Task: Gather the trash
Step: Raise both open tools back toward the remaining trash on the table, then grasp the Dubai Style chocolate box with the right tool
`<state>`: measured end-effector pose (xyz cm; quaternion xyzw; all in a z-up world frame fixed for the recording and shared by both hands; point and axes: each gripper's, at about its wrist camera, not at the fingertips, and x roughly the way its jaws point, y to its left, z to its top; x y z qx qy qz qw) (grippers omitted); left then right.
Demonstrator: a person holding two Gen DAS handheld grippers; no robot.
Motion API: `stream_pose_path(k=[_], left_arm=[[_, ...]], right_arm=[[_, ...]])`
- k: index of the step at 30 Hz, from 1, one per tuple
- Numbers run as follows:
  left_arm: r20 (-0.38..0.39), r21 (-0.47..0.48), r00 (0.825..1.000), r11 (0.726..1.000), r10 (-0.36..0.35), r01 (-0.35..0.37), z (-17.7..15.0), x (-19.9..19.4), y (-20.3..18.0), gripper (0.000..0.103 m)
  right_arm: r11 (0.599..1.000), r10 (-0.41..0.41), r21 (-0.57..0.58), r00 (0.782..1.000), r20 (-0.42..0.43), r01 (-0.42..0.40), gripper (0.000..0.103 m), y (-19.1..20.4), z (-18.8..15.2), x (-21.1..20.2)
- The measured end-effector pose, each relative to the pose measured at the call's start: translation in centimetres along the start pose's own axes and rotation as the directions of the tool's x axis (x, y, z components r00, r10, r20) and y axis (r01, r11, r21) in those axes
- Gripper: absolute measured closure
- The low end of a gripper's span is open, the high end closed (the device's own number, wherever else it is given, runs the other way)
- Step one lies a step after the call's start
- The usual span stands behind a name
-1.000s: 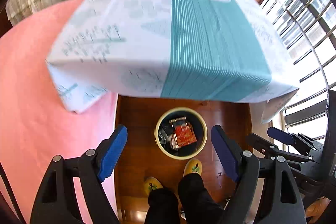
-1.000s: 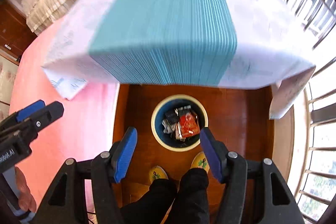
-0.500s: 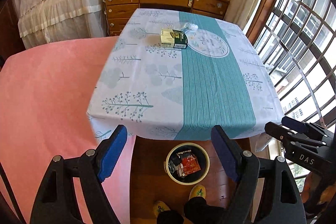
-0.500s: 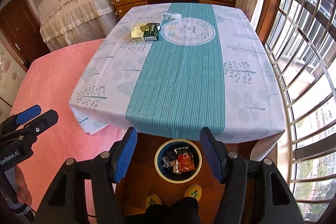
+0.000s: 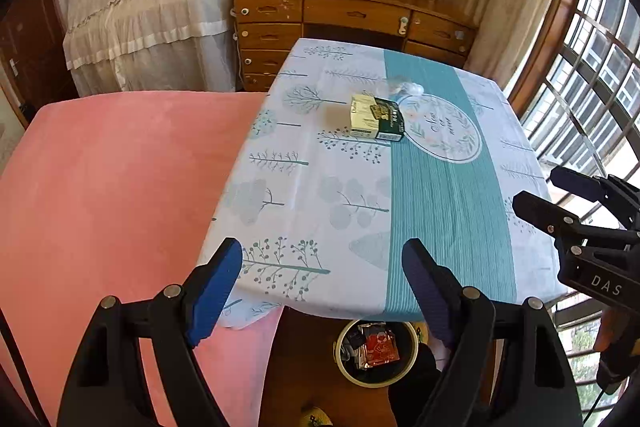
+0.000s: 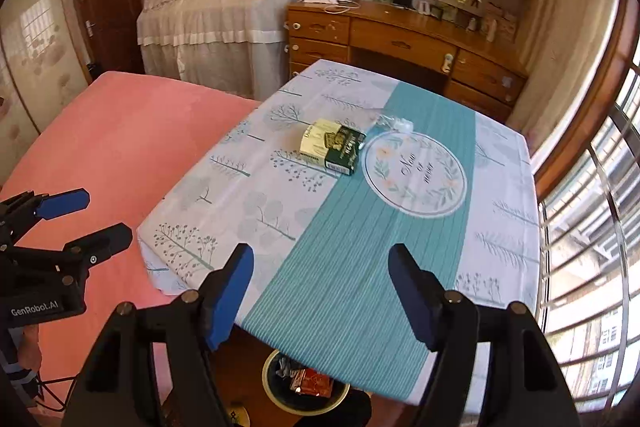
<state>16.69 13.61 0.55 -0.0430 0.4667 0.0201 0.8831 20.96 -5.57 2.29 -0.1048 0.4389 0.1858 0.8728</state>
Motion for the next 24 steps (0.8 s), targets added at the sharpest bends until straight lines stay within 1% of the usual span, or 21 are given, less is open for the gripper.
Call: stream_pose_path(k=[3, 5, 7, 9, 12, 15, 16, 18, 20, 24], left_arm=[[-0.021, -0.067, 0.999, 0.997, 0.044, -0.045, 1.6, 2.5, 0.1, 0.022], [-0.037, -0.118, 0.996, 0.989, 0.081, -0.085, 2.5, 4.1, 0.1, 0.022], [-0.074, -0.195, 0.990, 0.972, 0.116, -0.128, 3.4, 6.1, 0.1, 0.022], [-0.127, -0.282, 0.984, 0.947, 0.122, -0.154, 4.1, 8.0, -0.1, 0.022], [-0.168, -0.371, 0.976, 0.909, 0.137, -0.192, 4.6, 10.2, -0.5, 0.022], [-0.216, -0.441, 0.961, 0.861, 0.173, -0.254, 4.8, 12.6, -0.8, 0.022], [-0.233, -0.459, 0.956, 0.847, 0.177, -0.268, 4.9, 13.3, -0.8, 0.022], [-0.261, -0.487, 0.948, 0.823, 0.183, -0.293, 5.0, 14.5, -0.6, 0.022], [-0.288, -0.503, 0.941, 0.807, 0.180, -0.309, 5.3, 15.8, -0.4, 0.022], [-0.321, -0.513, 0.927, 0.788, 0.192, -0.341, 5.9, 18.0, -0.2, 0.022]], right_arm=[[0.993, 0.057, -0.099, 0.998, -0.013, -0.058, 0.030, -1.1, 2.8, 3.6], [0.978, 0.099, -0.179, 0.994, -0.035, -0.104, 0.029, -1.9, 4.8, 6.6], [0.958, 0.130, -0.247, 0.989, -0.064, -0.142, 0.028, -2.8, 6.5, 9.6], [0.935, 0.161, -0.303, 0.981, -0.109, -0.187, 0.027, -3.6, 8.0, 12.4], [0.877, 0.203, -0.410, 0.966, -0.158, -0.251, 0.025, -4.3, 10.1, 16.8], [0.814, 0.205, -0.513, 0.961, -0.186, -0.272, 0.024, -4.2, 11.2, 20.6], [0.794, 0.208, -0.538, 0.958, -0.200, -0.284, 0.024, -4.1, 11.6, 22.0], [0.766, 0.216, -0.562, 0.948, -0.233, -0.313, 0.024, -3.8, 12.0, 24.1], [0.738, 0.223, -0.583, 0.938, -0.265, -0.340, 0.024, -3.5, 12.3, 26.0], [0.678, 0.225, -0.630, 0.923, -0.311, -0.377, 0.024, -2.6, 12.3, 28.5]])
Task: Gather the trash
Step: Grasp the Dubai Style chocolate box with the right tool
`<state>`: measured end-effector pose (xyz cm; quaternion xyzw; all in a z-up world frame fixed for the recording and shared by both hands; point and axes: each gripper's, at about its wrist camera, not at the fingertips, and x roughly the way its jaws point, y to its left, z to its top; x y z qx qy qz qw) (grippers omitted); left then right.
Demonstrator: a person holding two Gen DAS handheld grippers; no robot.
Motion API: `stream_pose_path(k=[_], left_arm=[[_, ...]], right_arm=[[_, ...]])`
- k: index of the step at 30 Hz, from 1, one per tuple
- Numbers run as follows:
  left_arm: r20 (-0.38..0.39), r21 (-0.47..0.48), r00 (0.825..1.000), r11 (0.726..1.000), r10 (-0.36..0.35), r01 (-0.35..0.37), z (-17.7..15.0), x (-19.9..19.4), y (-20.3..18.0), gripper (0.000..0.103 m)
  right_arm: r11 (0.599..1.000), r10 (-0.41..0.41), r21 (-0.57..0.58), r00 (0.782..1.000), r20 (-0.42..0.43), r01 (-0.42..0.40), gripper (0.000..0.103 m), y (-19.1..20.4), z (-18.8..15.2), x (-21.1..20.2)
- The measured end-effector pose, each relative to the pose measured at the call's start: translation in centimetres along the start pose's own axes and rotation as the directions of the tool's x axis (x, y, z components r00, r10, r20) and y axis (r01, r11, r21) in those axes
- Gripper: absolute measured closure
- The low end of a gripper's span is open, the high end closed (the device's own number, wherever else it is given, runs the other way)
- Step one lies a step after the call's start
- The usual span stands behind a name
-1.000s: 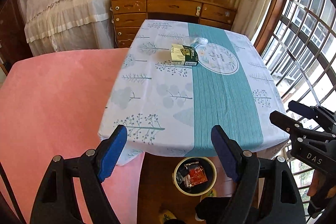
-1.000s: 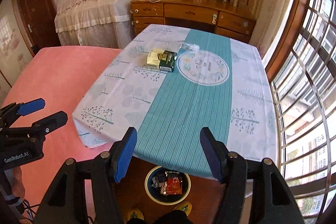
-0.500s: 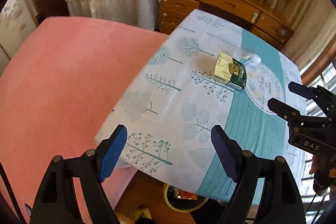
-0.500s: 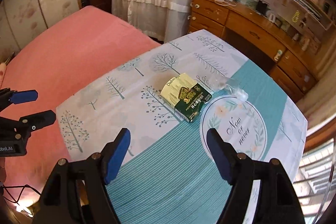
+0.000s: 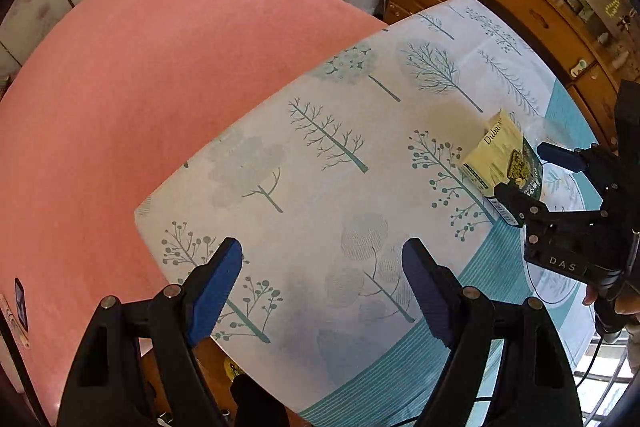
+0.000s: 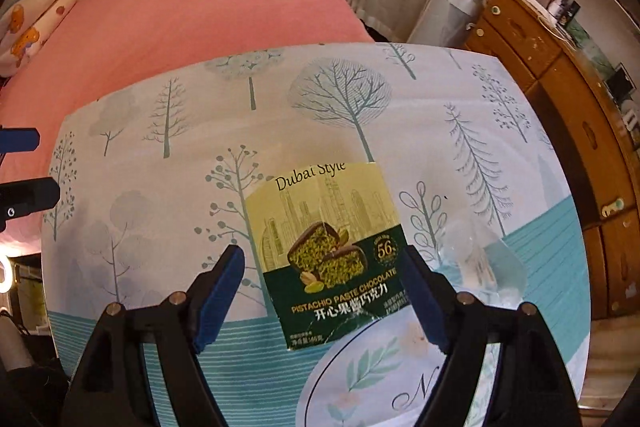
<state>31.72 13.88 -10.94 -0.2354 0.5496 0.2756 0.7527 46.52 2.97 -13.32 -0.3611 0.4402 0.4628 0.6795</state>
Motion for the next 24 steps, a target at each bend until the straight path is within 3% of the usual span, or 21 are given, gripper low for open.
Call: stream_pose_path(k=[4, 12, 19, 24], left_arm=[[-0.023, -0.015, 1.000, 1.000, 0.008, -0.008, 0.9, 1.7, -1.1, 0.022], [-0.041, -0.017, 0.999, 1.000, 0.006, -0.007, 1.5, 3.0, -2.7, 0.022], [-0.032, -0.036, 0.999, 0.999, 0.002, -0.004, 1.9, 3.1, -2.7, 0.022], [-0.024, -0.047, 1.000, 0.999, 0.000, -0.001, 2.3, 2.9, -2.8, 0.022]], right_arm=[[0.997, -0.022, -0.073, 1.000, -0.014, 0.021, 0.023, 0.0, 0.4, 1.6], [0.994, -0.011, -0.113, 0.999, -0.032, 0.008, 0.016, -0.4, 1.6, 2.8], [0.992, 0.011, -0.127, 0.995, -0.101, -0.023, 0.017, -0.5, 2.5, 4.2], [0.991, 0.039, -0.125, 0.994, -0.103, -0.051, 0.022, -0.5, 2.3, 3.8]])
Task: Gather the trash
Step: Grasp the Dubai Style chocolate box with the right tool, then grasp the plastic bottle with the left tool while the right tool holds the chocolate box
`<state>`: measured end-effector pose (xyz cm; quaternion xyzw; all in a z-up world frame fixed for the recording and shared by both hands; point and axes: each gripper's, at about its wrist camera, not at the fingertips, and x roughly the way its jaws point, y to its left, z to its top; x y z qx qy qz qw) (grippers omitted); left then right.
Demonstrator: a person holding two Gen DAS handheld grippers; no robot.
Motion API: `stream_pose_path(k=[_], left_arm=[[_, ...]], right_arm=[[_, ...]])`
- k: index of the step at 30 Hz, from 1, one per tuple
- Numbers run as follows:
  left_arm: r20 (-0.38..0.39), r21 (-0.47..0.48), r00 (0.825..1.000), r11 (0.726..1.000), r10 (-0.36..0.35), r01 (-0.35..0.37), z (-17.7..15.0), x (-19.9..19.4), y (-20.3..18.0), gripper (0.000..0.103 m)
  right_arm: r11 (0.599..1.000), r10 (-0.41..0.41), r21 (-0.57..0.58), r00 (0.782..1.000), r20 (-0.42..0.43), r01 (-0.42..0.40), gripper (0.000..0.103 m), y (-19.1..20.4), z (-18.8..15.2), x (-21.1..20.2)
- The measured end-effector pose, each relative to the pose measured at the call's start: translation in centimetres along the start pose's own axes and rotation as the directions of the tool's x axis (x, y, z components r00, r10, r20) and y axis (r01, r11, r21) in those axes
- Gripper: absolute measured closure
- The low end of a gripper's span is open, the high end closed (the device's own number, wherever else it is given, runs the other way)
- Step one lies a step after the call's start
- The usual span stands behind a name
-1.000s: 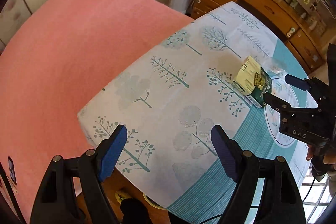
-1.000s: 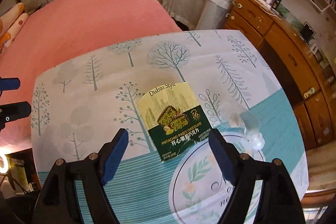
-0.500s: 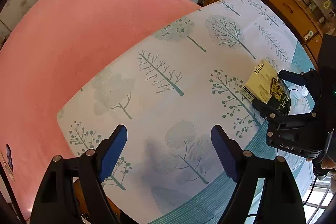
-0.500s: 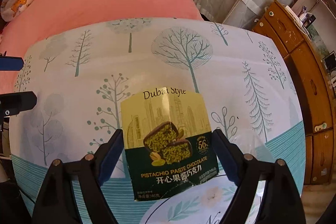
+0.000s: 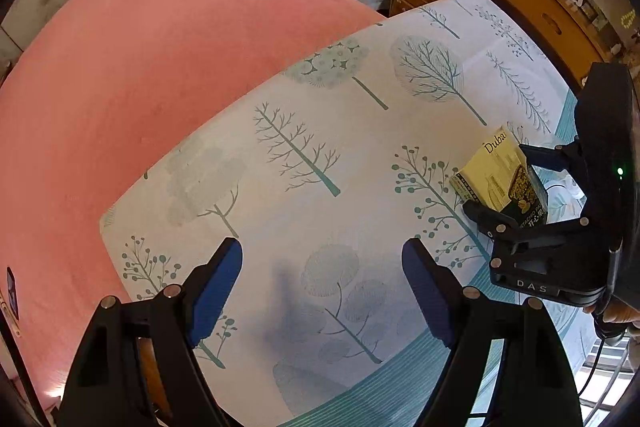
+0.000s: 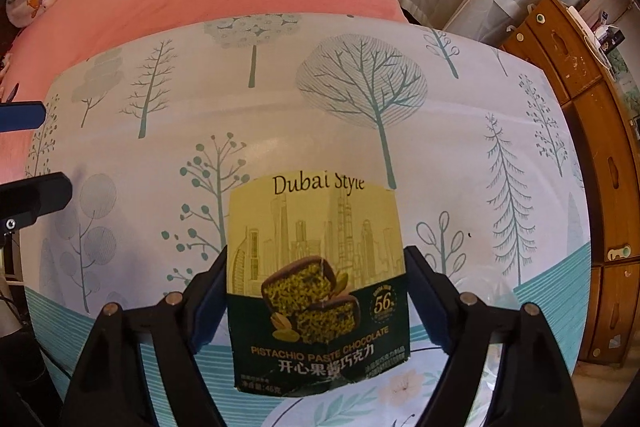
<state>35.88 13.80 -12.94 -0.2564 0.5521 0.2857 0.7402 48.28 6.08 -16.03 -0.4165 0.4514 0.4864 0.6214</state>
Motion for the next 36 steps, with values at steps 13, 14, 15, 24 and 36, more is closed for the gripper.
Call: stream_pose_path(k=[13, 14, 15, 24, 36], left_arm=[[0.012, 0.128, 0.999, 0.991, -0.049, 0.047, 1.5, -0.7, -5.8, 0.022], [0.012, 0.148, 0.998, 0.987, -0.057, 0.054, 1.6, -0.8, -6.6, 0.022], [0.012, 0.163, 0.998, 0.985, -0.063, 0.061, 1.7, -0.8, -7.3, 0.022], [0.003, 0.346, 0.995, 0.934, -0.101, 0.093, 3.1, -0.3, -15.2, 0.022], [0.018, 0.663, 1.000, 0.749, -0.025, 0.007, 3.6, 2.4, -26.3, 0.022]], right_arm=[[0.937, 0.153, 0.301, 0.982, 0.110, -0.180, 0.023, -3.2, -8.0, -4.8], [0.923, 0.157, 0.334, 0.980, 0.120, -0.188, 0.023, -3.6, -8.8, -5.2], [0.908, 0.157, 0.371, 0.979, 0.129, -0.194, 0.023, -4.2, -9.6, -5.5], [0.764, 0.085, 0.620, 0.980, 0.179, -0.179, 0.023, -10.4, -16.3, -7.2], [0.681, 0.070, 0.702, 0.972, 0.224, -0.210, 0.023, -14.1, -19.3, -6.4]])
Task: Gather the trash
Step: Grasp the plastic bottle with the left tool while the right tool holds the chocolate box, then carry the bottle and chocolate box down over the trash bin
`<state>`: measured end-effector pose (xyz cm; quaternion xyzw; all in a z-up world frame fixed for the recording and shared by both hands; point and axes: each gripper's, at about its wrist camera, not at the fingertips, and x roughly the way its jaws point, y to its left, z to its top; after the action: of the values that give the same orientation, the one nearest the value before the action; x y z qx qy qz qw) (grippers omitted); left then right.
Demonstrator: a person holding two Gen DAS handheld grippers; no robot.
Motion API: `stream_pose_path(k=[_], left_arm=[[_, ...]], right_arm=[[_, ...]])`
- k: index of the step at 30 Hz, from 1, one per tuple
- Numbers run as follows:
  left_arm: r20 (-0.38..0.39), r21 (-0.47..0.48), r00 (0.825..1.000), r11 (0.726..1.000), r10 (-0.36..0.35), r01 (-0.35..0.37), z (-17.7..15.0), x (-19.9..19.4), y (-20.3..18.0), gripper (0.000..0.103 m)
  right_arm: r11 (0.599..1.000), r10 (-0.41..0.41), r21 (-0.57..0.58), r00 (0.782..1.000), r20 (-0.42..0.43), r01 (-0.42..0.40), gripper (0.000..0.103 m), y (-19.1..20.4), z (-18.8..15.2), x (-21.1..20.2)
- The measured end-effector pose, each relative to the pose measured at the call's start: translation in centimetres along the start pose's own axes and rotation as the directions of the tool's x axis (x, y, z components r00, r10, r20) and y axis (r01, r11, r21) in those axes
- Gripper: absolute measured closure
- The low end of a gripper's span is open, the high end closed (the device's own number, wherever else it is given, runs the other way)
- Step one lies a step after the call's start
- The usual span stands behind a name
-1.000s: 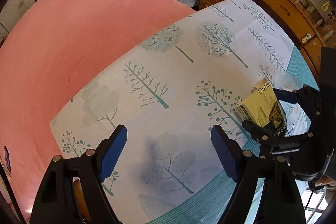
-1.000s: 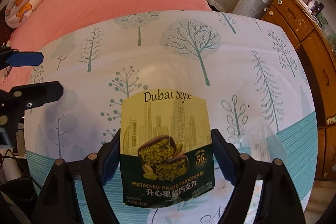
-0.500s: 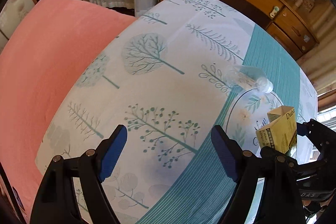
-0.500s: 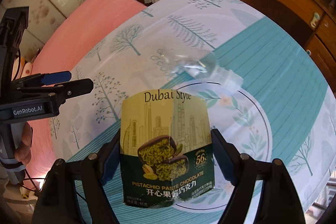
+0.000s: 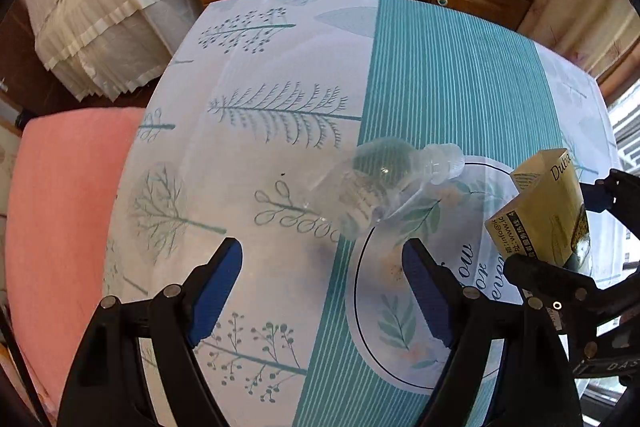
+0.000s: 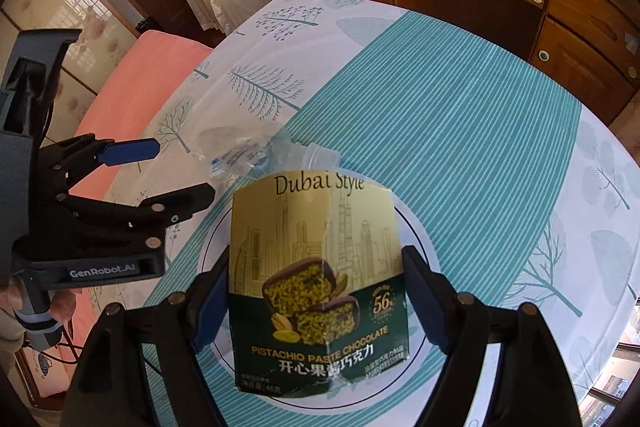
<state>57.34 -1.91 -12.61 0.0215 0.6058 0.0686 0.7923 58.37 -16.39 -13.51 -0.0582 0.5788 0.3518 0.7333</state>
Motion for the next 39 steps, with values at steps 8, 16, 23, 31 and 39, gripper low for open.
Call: stream_pose_path(k=[8, 16, 23, 31, 39], left_arm=[[-0.024, 0.224, 0.994, 0.969, 0.110, -0.102, 2.9, 3.2, -4.0, 0.022], [0.004, 0.272, 0.997, 0.959, 0.082, -0.080, 2.7, 3.1, -4.7, 0.026], [-0.006, 0.213, 1.000, 0.977, -0.001, 0.003, 0.6, 1.6, -3.5, 0.058], [-0.019, 0.112, 0.994, 0.988, -0.109, 0.111, -4.5, -1.1, -0.9, 0.058], [-0.011, 0.071, 0.982, 0.979, -0.191, 0.191, -11.6, -5.3, 1.7, 0.058]], right_arm=[[1.000, 0.003, 0.025, 1.000, 0.008, -0.004, 0.023, -1.7, -0.1, 0.0], [0.999, 0.004, 0.050, 1.000, 0.008, -0.005, 0.023, -2.1, -1.4, -0.4], [0.998, 0.008, 0.068, 1.000, 0.012, -0.009, 0.023, -0.9, -3.1, -1.0], [0.995, 0.007, 0.098, 1.000, 0.018, -0.009, 0.023, 1.7, -6.6, -2.6], [0.989, -0.029, 0.143, 0.999, 0.029, 0.025, 0.023, 6.3, -12.0, -4.9]])
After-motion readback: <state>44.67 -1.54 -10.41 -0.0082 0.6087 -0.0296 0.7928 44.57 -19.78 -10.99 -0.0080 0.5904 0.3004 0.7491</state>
